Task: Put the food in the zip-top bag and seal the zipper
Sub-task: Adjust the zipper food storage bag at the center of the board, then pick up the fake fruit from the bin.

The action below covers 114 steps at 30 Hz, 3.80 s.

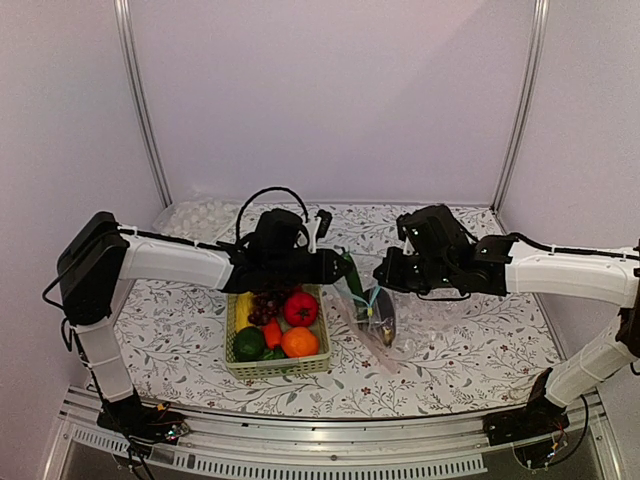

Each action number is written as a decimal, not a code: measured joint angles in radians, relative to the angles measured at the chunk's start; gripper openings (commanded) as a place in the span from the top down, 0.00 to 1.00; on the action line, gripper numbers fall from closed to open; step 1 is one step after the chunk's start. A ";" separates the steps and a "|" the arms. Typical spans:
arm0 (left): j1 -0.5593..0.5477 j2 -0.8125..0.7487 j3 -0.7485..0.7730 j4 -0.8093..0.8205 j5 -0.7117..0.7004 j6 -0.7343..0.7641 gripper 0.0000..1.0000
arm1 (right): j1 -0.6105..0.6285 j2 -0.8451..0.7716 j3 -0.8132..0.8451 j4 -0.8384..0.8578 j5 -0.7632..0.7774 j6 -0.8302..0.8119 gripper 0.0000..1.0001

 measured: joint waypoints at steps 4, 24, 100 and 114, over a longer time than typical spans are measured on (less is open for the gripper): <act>0.000 -0.008 -0.018 0.006 -0.002 0.034 0.88 | -0.029 0.008 0.000 -0.002 0.039 0.019 1.00; -0.111 -0.050 0.036 -0.150 -0.199 0.247 0.85 | -0.126 0.027 0.010 0.062 0.035 0.048 1.00; -0.021 -0.224 -0.050 -0.175 -0.094 -0.057 0.17 | -0.004 -0.063 -0.033 -0.142 -0.264 0.063 1.00; -0.006 -0.590 -0.257 -0.459 -0.291 -0.008 0.11 | -0.004 -0.062 -0.031 -0.105 -0.261 0.071 1.00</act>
